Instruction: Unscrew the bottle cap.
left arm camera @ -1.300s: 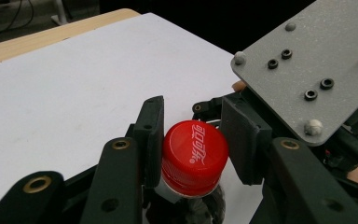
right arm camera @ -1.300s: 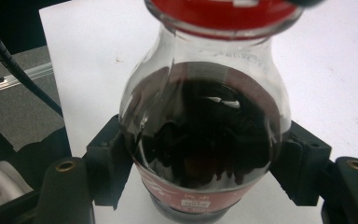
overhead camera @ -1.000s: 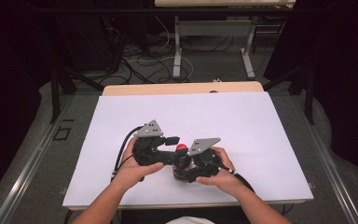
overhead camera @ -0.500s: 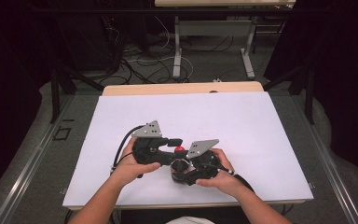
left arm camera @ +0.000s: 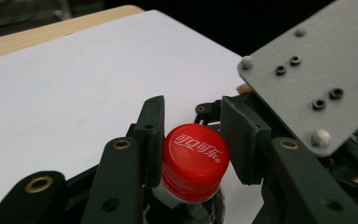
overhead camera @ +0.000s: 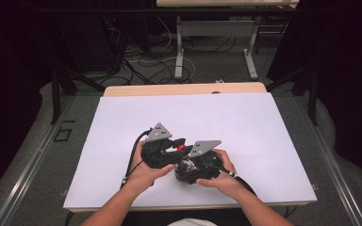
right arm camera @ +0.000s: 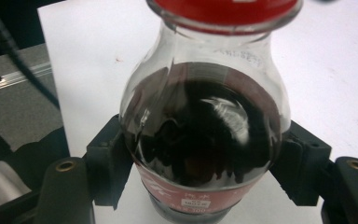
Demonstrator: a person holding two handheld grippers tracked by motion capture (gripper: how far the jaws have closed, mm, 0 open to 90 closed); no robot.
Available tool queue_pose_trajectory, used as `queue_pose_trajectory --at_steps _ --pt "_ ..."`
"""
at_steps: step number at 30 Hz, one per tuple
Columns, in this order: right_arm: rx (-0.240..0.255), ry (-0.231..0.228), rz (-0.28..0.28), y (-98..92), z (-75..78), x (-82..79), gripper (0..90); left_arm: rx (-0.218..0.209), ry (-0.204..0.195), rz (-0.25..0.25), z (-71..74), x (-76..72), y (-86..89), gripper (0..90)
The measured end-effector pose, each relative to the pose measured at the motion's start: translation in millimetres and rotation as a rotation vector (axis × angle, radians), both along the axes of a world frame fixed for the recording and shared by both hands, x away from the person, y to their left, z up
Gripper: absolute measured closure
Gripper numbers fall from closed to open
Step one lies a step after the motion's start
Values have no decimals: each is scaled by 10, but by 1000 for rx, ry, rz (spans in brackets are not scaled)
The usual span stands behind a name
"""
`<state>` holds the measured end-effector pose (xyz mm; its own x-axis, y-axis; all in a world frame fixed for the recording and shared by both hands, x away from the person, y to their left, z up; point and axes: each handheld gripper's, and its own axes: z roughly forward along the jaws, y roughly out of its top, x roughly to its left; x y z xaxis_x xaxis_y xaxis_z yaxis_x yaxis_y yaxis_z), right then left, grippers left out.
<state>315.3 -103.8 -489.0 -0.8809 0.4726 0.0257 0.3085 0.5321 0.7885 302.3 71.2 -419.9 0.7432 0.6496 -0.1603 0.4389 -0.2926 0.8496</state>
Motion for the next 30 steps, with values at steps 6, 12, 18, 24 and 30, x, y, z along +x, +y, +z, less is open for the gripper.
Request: queue_pose_trajectory --at_steps 6,12,18,24,30 --pt "16 -2 19 -12 11 3 299 -13 9 -23 24 17 26 601" --pt "35 12 26 -21 10 10 299 -53 21 -78 31 77 127 439" --pt "29 26 47 -32 8 22 299 -42 29 -182 55 89 248 421" --pt "27 29 73 -27 11 11 299 -29 25 -320 77 114 308 450" --pt "38 22 90 -13 16 -10 299 -17 24 -324 43 157 287 590"
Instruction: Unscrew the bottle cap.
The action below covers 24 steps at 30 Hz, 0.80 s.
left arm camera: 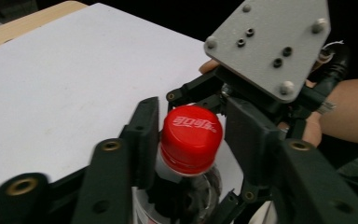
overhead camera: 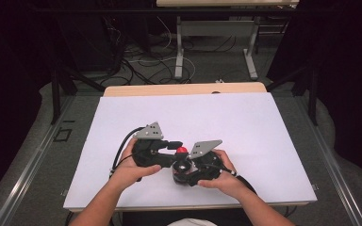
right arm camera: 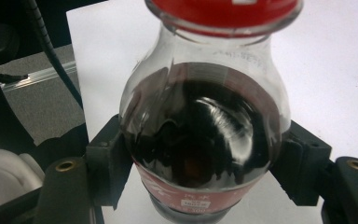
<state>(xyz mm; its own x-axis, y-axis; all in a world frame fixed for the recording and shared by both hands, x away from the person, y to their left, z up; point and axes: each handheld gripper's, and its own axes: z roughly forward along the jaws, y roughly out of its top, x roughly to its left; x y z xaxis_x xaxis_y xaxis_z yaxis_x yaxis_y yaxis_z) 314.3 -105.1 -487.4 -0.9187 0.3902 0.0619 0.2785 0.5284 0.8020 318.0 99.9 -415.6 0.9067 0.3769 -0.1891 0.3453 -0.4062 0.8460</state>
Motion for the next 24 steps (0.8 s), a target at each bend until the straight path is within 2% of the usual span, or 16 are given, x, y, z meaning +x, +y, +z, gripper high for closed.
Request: queue_pose_trajectory --at_steps 2,5,8,11,13,15,17,19,21,24 --pt "2 -2 -5 2 -5 -1 299 -6 -12 20 -13 -19 -21 608" --pt "-9 5 -15 -9 -2 8 299 6 -34 62 -17 -60 -53 614" --pt "-10 0 -47 -5 -6 9 300 19 -64 140 -20 -113 -105 617" --pt "-20 -14 -89 1 -7 5 300 26 -89 247 -31 -200 -187 618" --pt "-24 -42 -115 10 -18 0 300 41 -98 288 -33 -250 -232 618" --pt "-24 -35 -123 7 -18 3 299 34 -95 311 -41 -259 -251 617" --pt "-33 -29 -116 -3 -14 9 299 26 -85 298 -41 -242 -244 612" --pt "-20 -29 -112 -11 -15 15 299 9 -65 270 -39 -202 -213 578" --pt "-15 -19 -81 -28 -2 30 298 -4 -36 218 -24 -160 -157 527" --pt "-10 -10 -67 -33 6 19 298 -21 -40 161 -2 -129 -87 488"
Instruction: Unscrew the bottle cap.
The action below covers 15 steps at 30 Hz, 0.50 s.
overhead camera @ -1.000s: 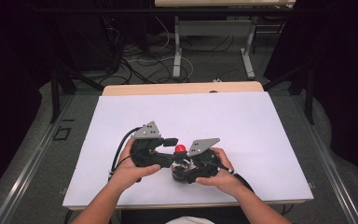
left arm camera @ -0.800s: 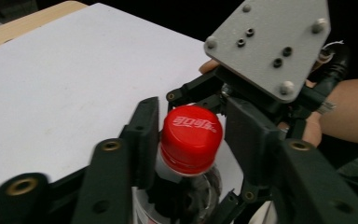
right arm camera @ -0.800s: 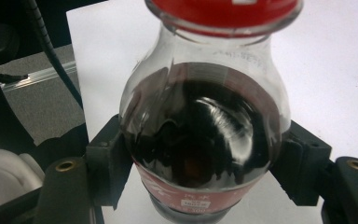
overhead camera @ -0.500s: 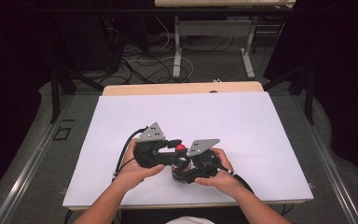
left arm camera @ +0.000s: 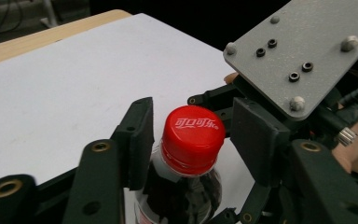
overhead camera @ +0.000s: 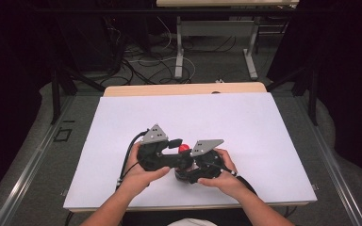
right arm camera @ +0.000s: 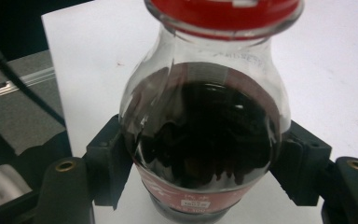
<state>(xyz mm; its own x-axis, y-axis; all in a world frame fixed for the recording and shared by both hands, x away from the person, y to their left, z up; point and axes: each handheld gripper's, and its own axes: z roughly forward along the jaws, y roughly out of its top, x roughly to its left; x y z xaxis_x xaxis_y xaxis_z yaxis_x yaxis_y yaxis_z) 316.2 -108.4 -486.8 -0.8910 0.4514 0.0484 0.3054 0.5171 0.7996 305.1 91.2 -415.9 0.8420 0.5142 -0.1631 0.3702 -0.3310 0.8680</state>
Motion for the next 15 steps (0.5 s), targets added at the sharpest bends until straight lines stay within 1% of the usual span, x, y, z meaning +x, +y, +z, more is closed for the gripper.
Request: queue_pose_trajectory --at_steps 2,4,5,6,7,8,9,10,11,13,14,15 --pt "5 -4 15 5 -4 -4 298 -1 -13 -36 17 18 44 471" --pt "14 5 44 11 -2 -10 299 2 -34 -93 32 37 74 472" --pt "19 9 54 15 -1 -12 298 -4 -30 -118 33 43 84 477" --pt "12 18 68 12 8 -16 298 8 -49 -145 32 64 99 488" --pt "17 17 75 17 12 -24 298 9 -57 -153 26 75 107 498" --pt "27 10 79 24 11 -33 298 6 -45 -166 18 87 119 511" --pt "28 9 88 27 14 -39 298 -4 -44 -181 9 104 129 509" --pt "22 15 98 29 20 -45 298 -18 -31 -189 -5 107 128 515" --pt "30 6 93 38 14 -52 298 -26 -23 -190 -17 111 127 514" --pt "25 2 101 44 11 -49 298 -32 -20 -188 -37 115 116 524" --pt "18 -8 107 46 9 -44 298 -35 -23 -184 -48 116 106 527" --pt "20 7 95 47 5 -54 299 -34 -19 -187 -51 116 99 536"
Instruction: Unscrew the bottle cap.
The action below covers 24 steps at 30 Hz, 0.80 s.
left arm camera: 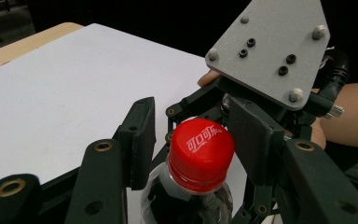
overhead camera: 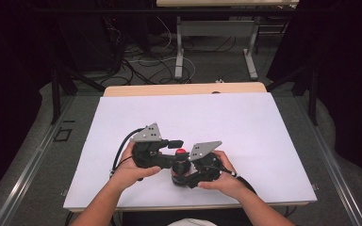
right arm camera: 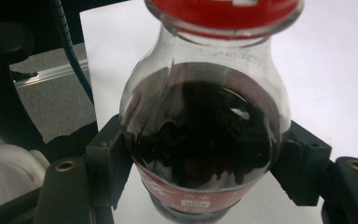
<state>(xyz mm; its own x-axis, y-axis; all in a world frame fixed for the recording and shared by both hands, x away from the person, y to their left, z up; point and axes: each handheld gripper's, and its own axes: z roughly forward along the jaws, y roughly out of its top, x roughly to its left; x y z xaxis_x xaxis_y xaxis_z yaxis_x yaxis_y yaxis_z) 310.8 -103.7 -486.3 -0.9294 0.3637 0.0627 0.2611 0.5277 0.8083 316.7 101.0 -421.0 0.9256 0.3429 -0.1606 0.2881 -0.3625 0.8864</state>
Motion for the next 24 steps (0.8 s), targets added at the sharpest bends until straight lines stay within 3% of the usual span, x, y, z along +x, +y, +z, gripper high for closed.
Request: queue_pose_trajectory --at_steps 4,7,15,17,20,22,24 --pt "-7 3 8 1 0 3 298 -3 3 2 -16 -5 -45 580" --pt "0 0 -10 4 -10 4 299 13 -27 31 -18 -31 -84 614" --pt "-29 -11 -90 11 -23 24 299 38 -19 278 -20 -163 -225 619" --pt "-32 -24 -102 13 -28 25 299 41 -17 316 -23 -194 -257 619" --pt "-31 -18 -95 3 -26 27 299 36 -11 303 -13 -190 -256 610" --pt "-28 -16 -73 -7 -18 37 299 26 1 285 -7 -167 -234 522" --pt "-13 -13 -85 -10 -16 30 299 17 22 268 7 -149 -196 492"
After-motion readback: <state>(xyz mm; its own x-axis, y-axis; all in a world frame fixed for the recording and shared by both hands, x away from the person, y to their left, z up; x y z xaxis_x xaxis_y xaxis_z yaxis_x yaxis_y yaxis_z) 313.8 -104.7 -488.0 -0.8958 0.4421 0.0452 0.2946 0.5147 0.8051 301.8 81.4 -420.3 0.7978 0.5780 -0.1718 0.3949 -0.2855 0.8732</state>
